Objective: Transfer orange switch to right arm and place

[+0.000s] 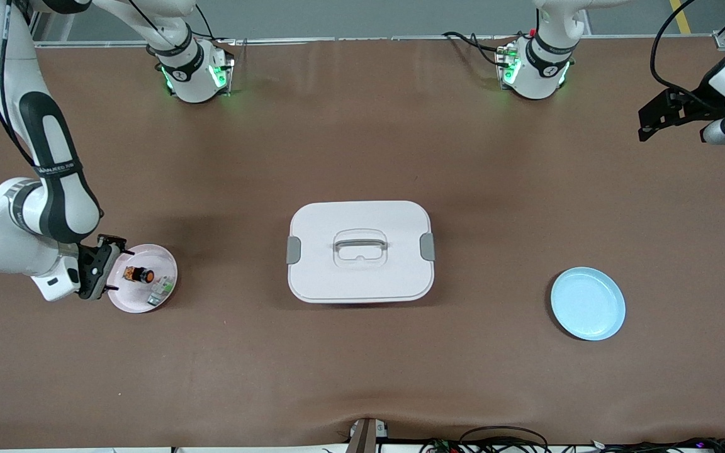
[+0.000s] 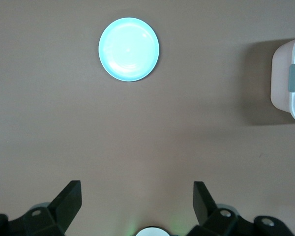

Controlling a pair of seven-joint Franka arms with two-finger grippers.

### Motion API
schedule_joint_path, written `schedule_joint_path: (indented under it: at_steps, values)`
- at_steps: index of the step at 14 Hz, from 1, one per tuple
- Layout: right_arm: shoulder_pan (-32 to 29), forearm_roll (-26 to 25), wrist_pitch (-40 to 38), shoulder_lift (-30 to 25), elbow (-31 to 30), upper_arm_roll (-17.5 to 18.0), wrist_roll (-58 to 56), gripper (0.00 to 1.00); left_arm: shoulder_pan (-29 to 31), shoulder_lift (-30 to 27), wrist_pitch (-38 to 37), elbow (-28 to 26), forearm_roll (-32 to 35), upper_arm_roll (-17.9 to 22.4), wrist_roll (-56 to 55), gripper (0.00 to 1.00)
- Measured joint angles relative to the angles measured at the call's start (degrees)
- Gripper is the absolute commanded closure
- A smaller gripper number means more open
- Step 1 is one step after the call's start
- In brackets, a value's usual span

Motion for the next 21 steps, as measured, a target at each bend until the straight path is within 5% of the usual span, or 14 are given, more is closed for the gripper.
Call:
schedule_joint_path:
  at_steps: [9, 15, 18, 21]
  values:
    - [0.0, -0.4, -9.1, -5.2, 0.8, 0.1, 37.0, 0.0, -0.3, -0.1, -0.1, 0.0, 0.0, -0.3, 0.0, 0.0]
    - [1.3, -6.9, -11.9, -8.9, 1.3, 0.6, 68.2, 0.0, -0.3, -0.1, -0.4, 0.0, -0.1, -0.3, 0.1, 0.0]
    - [1.7, -7.9, -15.7, -9.5, 4.4, 0.7, 83.1, 0.0, -0.3, -0.1, -0.6, -0.1, -0.2, -0.3, 0.1, 0.0]
    - [1.9, -10.0, -19.0, -10.5, 9.1, 0.8, 86.5, 0.0, -0.3, -0.1, -0.7, -0.4, -0.2, -0.3, 0.1, 0.0]
